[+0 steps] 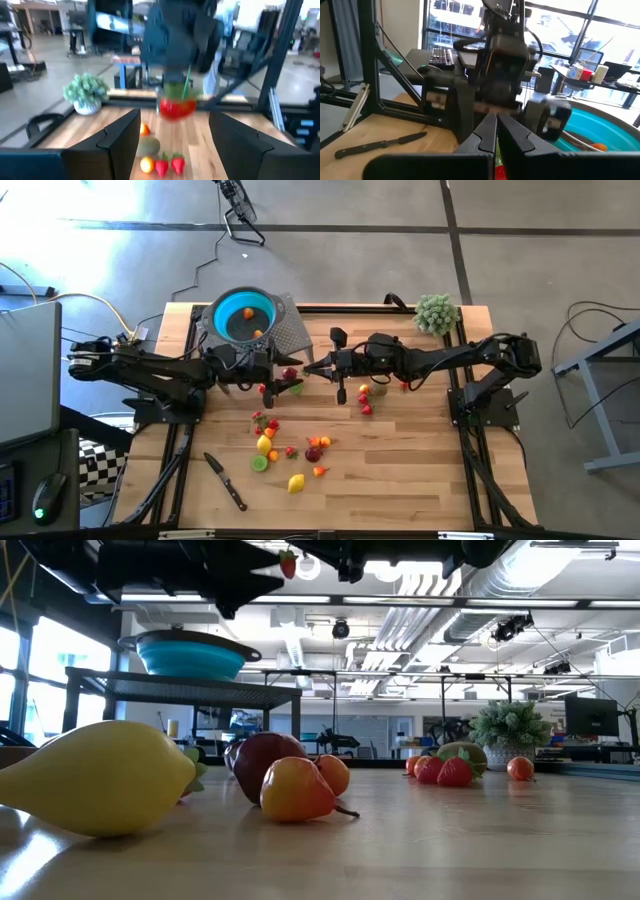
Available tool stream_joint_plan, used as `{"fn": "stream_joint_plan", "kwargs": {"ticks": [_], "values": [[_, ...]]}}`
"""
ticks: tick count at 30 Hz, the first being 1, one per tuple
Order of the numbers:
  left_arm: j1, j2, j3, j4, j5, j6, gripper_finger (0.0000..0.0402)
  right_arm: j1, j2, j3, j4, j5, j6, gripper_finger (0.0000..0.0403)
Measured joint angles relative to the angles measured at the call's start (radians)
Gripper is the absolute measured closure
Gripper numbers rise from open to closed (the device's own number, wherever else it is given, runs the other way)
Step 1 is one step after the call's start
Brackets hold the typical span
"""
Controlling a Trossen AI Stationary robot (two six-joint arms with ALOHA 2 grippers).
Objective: Pick & Place Fruit
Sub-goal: Put the red strawberry into the blue strainer bowl on the shelf
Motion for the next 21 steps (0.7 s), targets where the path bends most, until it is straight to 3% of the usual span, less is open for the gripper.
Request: {"fn": "stream_joint_plan", "kwargs": {"ticks": [14,21], "values": [[0.0,0.055,0.0,0.075,0.014,0.0,0.0169,0.019,0.001,0.0,0.006,-0.025,0.0,0.0399],[0.0,0.054,0.0,0.119,0.081,0.0,0.0169,0.019,0.001,0.0,0.005,-0.025,0.0,0.0399]]}}
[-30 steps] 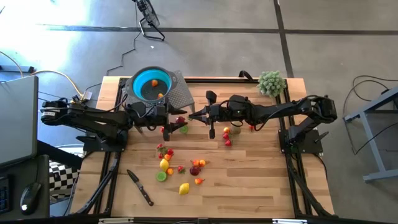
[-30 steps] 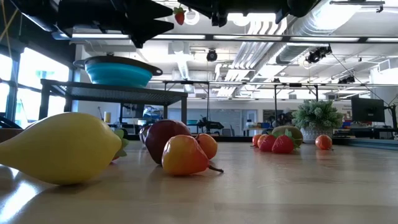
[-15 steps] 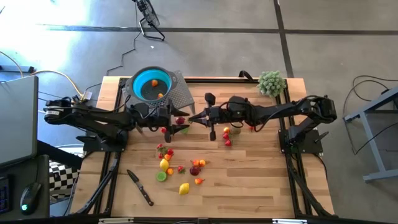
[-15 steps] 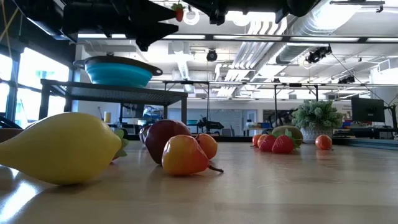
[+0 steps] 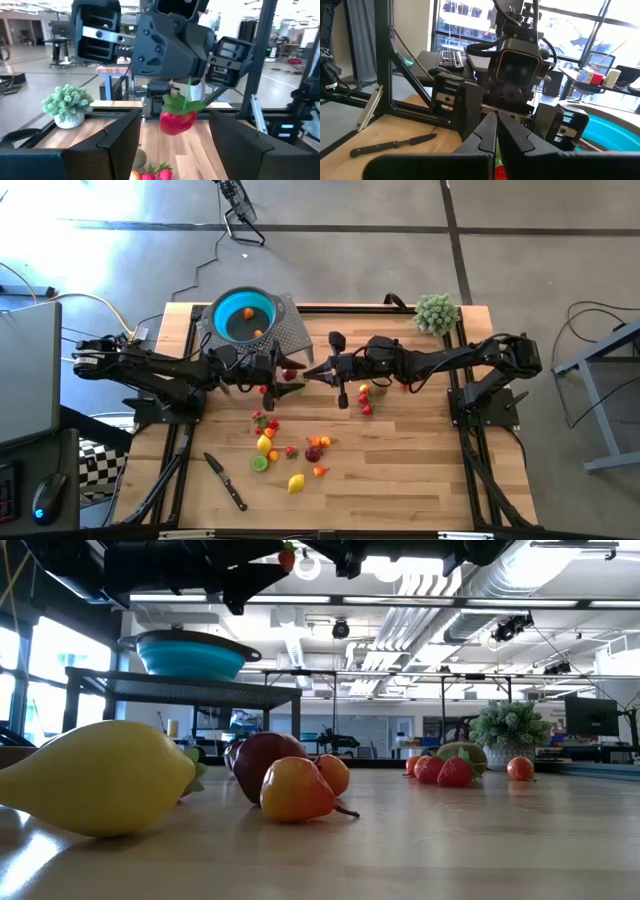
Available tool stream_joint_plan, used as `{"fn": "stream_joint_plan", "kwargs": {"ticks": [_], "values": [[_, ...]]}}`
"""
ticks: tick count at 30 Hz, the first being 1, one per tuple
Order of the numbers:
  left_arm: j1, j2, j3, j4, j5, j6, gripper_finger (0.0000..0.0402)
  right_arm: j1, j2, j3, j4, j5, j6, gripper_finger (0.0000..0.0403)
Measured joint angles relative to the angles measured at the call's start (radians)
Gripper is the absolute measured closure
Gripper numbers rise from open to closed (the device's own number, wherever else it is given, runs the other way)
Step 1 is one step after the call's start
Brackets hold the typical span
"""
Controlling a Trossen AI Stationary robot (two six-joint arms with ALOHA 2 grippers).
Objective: Pick & Place Fruit
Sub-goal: Put the red strawberry into the blue strainer bowl on the shelf
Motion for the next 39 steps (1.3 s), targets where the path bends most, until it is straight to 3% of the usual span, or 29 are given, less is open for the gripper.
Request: {"fn": "stream_joint_plan", "kwargs": {"ticks": [14,19,33,39], "values": [[-0.02,0.119,0.063,0.028,0.004,-0.002,0.0169,0.0,0.0,0.0,-0.008,0.0,0.003,0.0399],[-0.019,0.12,0.098,-0.04,0.011,0.005,0.0169,0.0,0.0,0.0,-0.028,0.0,0.021,0.0399],[-0.019,0.12,0.1,-0.038,0.012,0.001,0.017,0.0,0.0,0.0,-0.032,0.0,0.016,0.0399],[-0.019,0.119,0.1,-0.038,0.013,0.001,0.0204,0.0,0.0,0.0,-0.032,0.001,0.016,0.0399]]}}
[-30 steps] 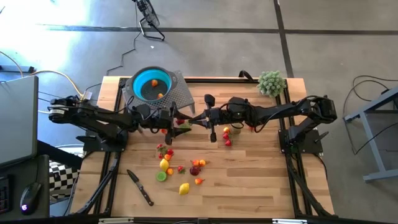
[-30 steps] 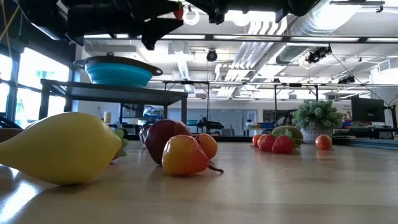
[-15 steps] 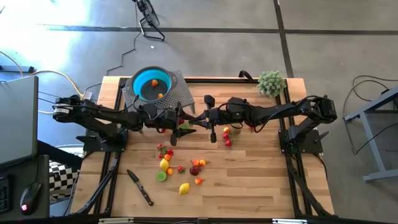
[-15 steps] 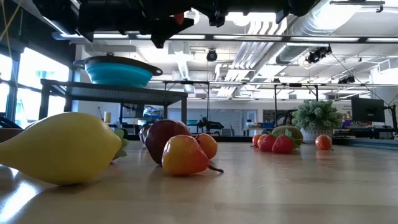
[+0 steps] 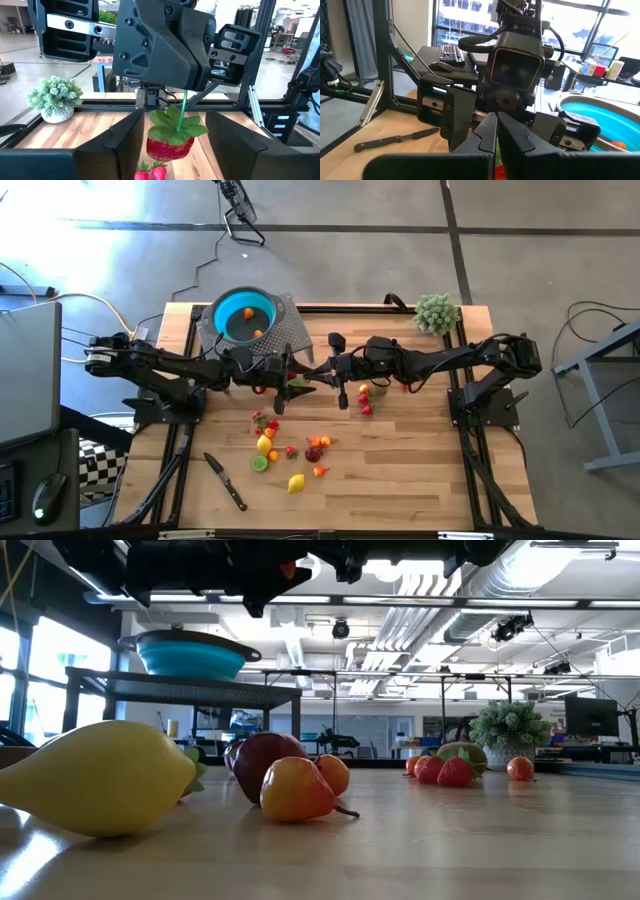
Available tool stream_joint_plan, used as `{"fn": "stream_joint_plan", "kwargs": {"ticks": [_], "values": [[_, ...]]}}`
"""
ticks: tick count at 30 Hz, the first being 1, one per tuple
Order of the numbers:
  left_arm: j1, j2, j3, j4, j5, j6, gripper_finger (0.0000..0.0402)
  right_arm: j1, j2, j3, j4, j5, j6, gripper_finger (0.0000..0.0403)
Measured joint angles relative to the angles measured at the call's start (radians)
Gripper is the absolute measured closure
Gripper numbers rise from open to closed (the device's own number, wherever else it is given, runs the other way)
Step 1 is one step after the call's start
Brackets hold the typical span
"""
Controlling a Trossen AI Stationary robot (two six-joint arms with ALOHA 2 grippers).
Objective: Pick & Place Fruit
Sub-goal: Put the red strawberry into the blue strainer bowl on the shelf
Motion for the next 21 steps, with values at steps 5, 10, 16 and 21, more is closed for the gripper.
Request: {"fn": "stream_joint_plan", "kwargs": {"ticks": [5,10,16,21], "values": [[0.0,0.0,0.0,0.0,0.001,0.0,0.0243,0.0,0.0,0.0,0.0,0.0,0.0,0.0399],[0.0,0.0,0.0,0.0,0.001,0.0,0.0267,0.0,0.0,0.0,0.0,0.0,0.0,0.0399],[0.0,0.0,0.0,0.0,0.001,0.0,0.0287,0.0,0.0,0.0,0.0,0.0,0.001,0.0399],[0.0,0.0,0.0,0.0,0.001,0.0,0.0299,0.0,0.0,0.0,0.0,0.0,0.002,0.0399]]}}
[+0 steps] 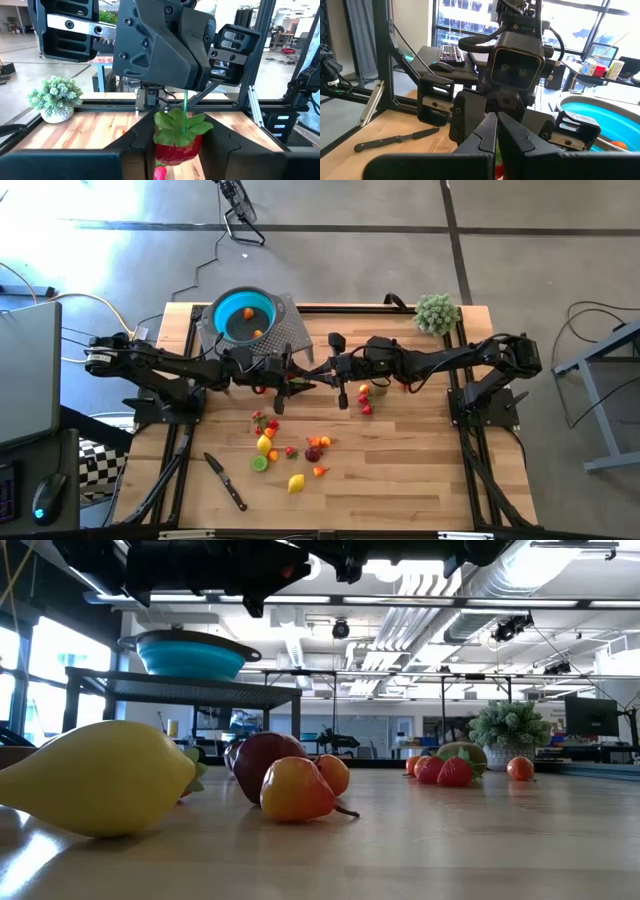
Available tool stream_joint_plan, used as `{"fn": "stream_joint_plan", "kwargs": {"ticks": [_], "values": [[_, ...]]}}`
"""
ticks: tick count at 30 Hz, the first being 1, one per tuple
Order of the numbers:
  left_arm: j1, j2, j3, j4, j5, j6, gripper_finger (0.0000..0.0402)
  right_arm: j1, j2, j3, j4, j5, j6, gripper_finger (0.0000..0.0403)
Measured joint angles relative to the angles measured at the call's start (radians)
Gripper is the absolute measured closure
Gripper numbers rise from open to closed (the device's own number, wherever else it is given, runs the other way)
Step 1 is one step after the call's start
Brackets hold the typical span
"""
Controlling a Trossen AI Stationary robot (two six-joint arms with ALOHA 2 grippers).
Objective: Pick & Place Fruit
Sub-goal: Put the red strawberry into the blue strainer bowl on the shelf
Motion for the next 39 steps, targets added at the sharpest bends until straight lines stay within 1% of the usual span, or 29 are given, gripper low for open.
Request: {"fn": "stream_joint_plan", "kwargs": {"ticks": [24,30,33,39], "values": [[0.0,0.0,0.0,0.0,0.0,0.0,0.0304,0.0,0.0,0.0,0.001,0.0,0.001,0.0399],[0.0,0.0,0.0,0.0,-0.001,-0.002,0.0304,0.0,0.0,0.0,0.002,0.032,-0.002,0.0399],[0.0,0.0,0.0,0.0,-0.012,-0.015,0.0294,0.0,0.0,0.0,0.002,0.03,-0.002,0.0399],[0.0,0.0,0.0,0.0,-0.038,-0.026,0.0244,0.0,0.0,0.0,-0.008,0.031,-0.002,0.0399]]}}
